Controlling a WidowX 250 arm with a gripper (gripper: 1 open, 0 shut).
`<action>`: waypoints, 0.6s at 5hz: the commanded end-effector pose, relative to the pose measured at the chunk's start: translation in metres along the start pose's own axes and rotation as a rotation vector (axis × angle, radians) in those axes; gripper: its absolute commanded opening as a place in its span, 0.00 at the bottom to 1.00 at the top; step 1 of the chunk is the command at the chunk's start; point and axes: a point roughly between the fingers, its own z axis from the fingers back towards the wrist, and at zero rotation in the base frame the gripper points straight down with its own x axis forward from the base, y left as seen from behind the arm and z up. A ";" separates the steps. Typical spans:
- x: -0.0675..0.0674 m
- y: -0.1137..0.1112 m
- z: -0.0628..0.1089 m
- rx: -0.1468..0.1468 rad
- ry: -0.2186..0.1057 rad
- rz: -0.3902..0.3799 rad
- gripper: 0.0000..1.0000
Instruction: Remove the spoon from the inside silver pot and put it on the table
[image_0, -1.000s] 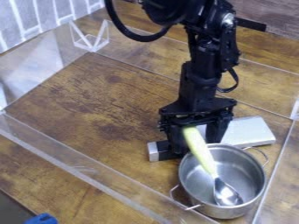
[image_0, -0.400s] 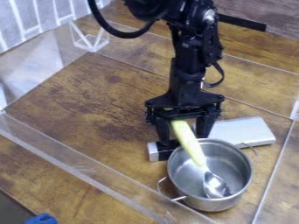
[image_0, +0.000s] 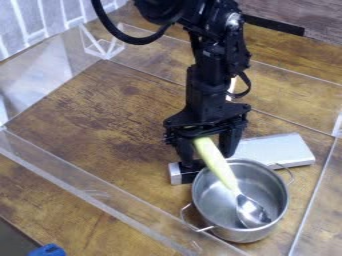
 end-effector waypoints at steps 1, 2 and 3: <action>-0.006 0.005 -0.017 0.049 0.018 -0.075 1.00; 0.009 0.007 -0.007 0.048 0.020 -0.092 0.00; 0.005 -0.001 -0.001 0.042 0.014 -0.066 0.00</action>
